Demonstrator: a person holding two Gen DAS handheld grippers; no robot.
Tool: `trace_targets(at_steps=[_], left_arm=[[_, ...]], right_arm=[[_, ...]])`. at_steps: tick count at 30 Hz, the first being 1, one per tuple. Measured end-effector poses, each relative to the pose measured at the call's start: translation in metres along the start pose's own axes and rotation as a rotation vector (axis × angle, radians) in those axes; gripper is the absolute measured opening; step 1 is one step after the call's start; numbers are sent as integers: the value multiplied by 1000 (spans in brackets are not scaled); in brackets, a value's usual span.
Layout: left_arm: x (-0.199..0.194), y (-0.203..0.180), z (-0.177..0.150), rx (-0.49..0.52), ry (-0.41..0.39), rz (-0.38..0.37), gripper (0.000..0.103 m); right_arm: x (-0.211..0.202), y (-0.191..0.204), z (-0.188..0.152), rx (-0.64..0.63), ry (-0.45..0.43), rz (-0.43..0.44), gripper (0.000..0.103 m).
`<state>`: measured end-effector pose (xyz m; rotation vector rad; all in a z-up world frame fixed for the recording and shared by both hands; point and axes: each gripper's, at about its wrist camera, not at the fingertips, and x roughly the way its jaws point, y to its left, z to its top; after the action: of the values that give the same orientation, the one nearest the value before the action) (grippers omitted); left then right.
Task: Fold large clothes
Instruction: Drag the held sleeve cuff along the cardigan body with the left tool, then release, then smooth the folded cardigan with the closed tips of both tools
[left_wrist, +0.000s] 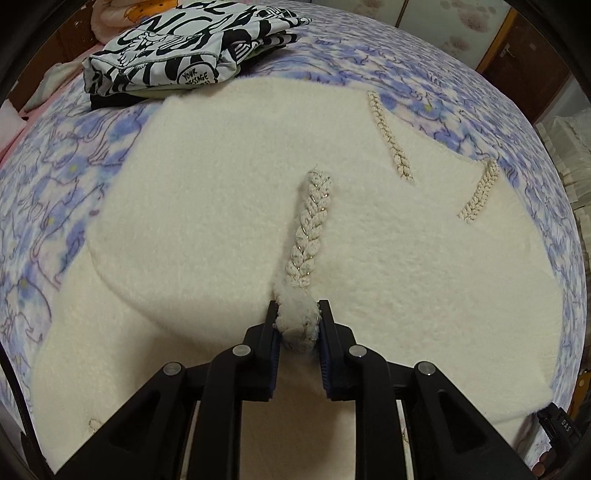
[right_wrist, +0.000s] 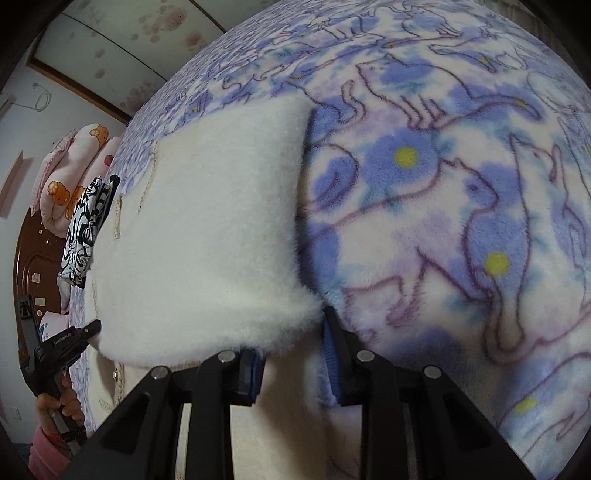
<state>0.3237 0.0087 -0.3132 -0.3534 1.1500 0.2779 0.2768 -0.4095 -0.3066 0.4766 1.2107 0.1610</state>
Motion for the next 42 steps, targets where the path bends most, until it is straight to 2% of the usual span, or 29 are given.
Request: trace_targets(at_steps=[6, 12, 14, 16, 17, 18, 24, 30, 31, 33, 35, 37, 40, 42], left_arm=[[6, -2, 21, -9, -29, -30, 16], [10, -10, 22, 17, 4, 8, 18], [5, -9, 17, 22, 5, 51, 34], [-1, -6, 9, 33, 4, 103, 45], [-4, -6, 6, 36, 6, 118, 51], [-9, -5, 1, 38, 13, 124, 52], [-35, -28, -28, 131, 52, 55, 52], [-44, -75, -44, 209, 118, -167, 52], [-43, -82, -44, 215, 124, -190, 52], [-39, -97, -44, 227, 144, -236, 43], [-34, -106, -44, 224, 172, -268, 20], [-27, -112, -45, 213, 203, -295, 10], [-16, -116, -44, 201, 229, -347, 9], [-7, -120, -44, 214, 245, -322, 7]], right_arm=[[4, 6, -1, -13, -8, -27, 26], [2, 11, 0, -21, 1, -71, 27], [-1, 15, -2, -24, 17, -96, 29], [-6, 20, -6, -45, 35, -125, 29], [-9, 22, -10, -63, 44, -141, 29], [-13, 23, -14, -77, 53, -157, 29], [-43, 42, -39, -99, 13, -155, 29], [-39, 98, -41, -200, -30, 28, 26], [-34, 105, -40, -225, -35, 50, 24], [-19, 123, -37, -268, -14, 73, 14], [-7, 136, -36, -296, -10, 93, 3], [3, 144, -34, -314, -12, 122, 3], [20, 149, -32, -302, 5, 155, 1], [30, 149, -32, -290, 24, 164, 0]])
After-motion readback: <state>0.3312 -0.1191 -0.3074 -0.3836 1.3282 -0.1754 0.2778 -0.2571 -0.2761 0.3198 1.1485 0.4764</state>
